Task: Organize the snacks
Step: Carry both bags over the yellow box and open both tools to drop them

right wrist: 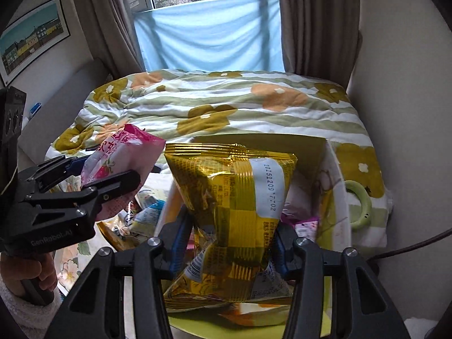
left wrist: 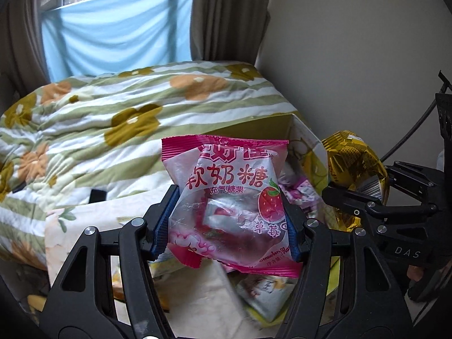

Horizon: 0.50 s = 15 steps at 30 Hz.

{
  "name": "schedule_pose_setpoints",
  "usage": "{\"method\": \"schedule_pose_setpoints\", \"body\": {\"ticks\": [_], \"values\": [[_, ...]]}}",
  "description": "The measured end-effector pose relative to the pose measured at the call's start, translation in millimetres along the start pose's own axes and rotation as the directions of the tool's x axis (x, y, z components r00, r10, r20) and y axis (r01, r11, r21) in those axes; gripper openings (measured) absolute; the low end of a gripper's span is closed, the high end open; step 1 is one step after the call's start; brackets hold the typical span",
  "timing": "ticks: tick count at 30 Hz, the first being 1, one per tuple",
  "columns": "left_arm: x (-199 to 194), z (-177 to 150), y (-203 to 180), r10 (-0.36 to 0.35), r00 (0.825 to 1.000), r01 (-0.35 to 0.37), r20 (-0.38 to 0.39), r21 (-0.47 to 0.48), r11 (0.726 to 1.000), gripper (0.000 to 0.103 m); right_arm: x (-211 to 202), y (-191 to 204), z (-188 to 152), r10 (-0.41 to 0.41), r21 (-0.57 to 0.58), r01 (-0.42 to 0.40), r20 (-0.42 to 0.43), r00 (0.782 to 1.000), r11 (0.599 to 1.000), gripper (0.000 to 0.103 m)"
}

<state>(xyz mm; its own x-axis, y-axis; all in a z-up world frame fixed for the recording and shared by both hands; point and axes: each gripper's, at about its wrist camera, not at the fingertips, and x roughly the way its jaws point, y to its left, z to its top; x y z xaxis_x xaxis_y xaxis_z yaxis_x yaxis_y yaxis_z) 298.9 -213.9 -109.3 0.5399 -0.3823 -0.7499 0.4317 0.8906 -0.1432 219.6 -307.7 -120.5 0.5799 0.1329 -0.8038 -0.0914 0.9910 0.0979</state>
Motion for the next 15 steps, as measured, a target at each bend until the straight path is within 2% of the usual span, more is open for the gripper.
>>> {"method": "schedule_pose_setpoints", "body": {"ticks": [4,7,8,9,11,15], "values": [[26.0,-3.6,-41.9,-0.035,0.999,0.036,-0.037,0.006,0.999,0.06,-8.1,-32.3,-8.6,-0.027,0.018,0.027,0.002,1.0,0.999,0.046],[38.7,-7.7,-59.5,-0.057,0.997,0.056,-0.055,-0.016,0.998,0.062,-14.3,-52.5,-12.1,-0.04,0.041,0.04,0.004,0.999,0.998,0.046],[42.3,-8.5,-65.0,-0.057,0.996,0.056,-0.061,-0.017,0.998,0.067,-17.0,-58.1,-13.6,-0.044,0.048,0.044,0.007,0.999,0.998,0.046],[44.4,-8.5,-68.2,-0.055,0.996,0.054,-0.065,-0.013,0.998,0.081,-18.9,-60.5,-14.7,-0.046,0.052,0.046,0.008,0.999,0.998,0.046],[45.5,-10.2,-73.2,-0.012,0.998,0.012,-0.064,-0.004,1.0,0.101,-22.1,-66.8,-15.9,-0.048,0.058,0.047,0.012,0.999,0.997,0.046],[42.2,-17.1,-67.6,-0.011,0.997,0.009,-0.072,-0.031,0.999,0.103,-22.2,-75.8,-16.7,-0.038,0.064,0.037,0.016,0.999,0.997,0.046]]}}
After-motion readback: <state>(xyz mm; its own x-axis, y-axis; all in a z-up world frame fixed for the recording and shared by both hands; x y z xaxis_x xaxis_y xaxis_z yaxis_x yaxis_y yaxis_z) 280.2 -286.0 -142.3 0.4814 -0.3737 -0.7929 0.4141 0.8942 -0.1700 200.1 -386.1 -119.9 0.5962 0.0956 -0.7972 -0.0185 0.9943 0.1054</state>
